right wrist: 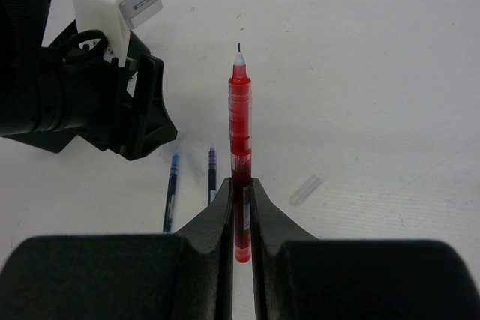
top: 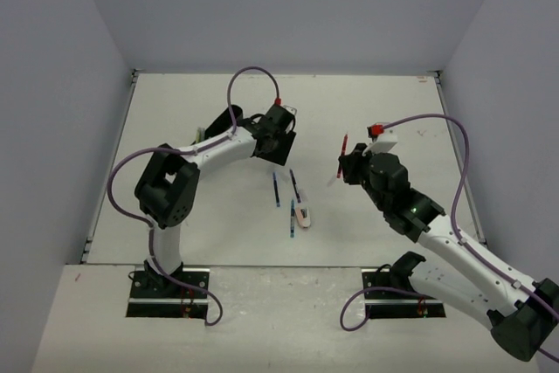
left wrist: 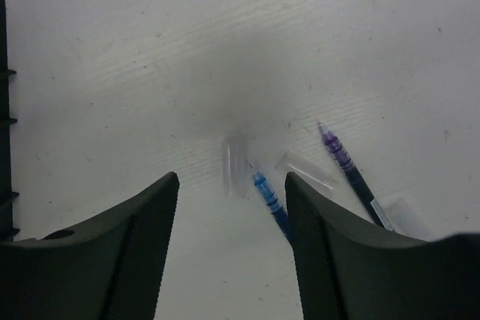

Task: Sort the stationery into containers
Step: Pick up the pen cap from the center of the board.

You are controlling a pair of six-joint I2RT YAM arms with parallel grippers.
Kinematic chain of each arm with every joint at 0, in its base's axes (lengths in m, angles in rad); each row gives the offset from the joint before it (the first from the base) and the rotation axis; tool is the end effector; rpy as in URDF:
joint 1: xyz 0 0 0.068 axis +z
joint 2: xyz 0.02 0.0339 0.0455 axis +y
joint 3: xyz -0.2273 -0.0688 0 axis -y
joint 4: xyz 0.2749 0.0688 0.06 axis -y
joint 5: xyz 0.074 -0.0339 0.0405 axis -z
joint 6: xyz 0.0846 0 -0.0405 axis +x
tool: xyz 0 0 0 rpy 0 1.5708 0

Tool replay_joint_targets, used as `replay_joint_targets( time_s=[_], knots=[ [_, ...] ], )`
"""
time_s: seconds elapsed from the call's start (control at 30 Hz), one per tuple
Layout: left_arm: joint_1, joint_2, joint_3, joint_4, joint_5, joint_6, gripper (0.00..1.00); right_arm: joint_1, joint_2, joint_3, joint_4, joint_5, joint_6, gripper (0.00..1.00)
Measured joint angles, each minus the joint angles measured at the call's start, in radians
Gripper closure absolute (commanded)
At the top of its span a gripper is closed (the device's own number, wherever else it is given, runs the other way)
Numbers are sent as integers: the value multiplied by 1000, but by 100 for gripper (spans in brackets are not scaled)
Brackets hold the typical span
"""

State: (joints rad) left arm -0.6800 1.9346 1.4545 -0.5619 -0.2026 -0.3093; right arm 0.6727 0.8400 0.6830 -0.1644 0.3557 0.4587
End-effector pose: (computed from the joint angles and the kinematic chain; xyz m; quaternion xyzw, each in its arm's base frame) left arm 0.3618 -0.2707 0.1167 0.1510 0.9487 -0.0375 0.2752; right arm 0.2488 0.1605 0.2506 0.0176 0.8048 0.1874 0.5629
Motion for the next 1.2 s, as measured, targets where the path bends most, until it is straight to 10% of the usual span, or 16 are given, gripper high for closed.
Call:
replay_joint_targets(
  time_s=[0.77, 1.2],
  knots=[
    [39, 123, 11, -7, 71, 33, 60, 0, 39, 1, -2, -9, 0, 100],
    [42, 131, 18, -4, 80, 32, 94, 0, 39, 1, -1, -10, 0, 100]
  ],
)
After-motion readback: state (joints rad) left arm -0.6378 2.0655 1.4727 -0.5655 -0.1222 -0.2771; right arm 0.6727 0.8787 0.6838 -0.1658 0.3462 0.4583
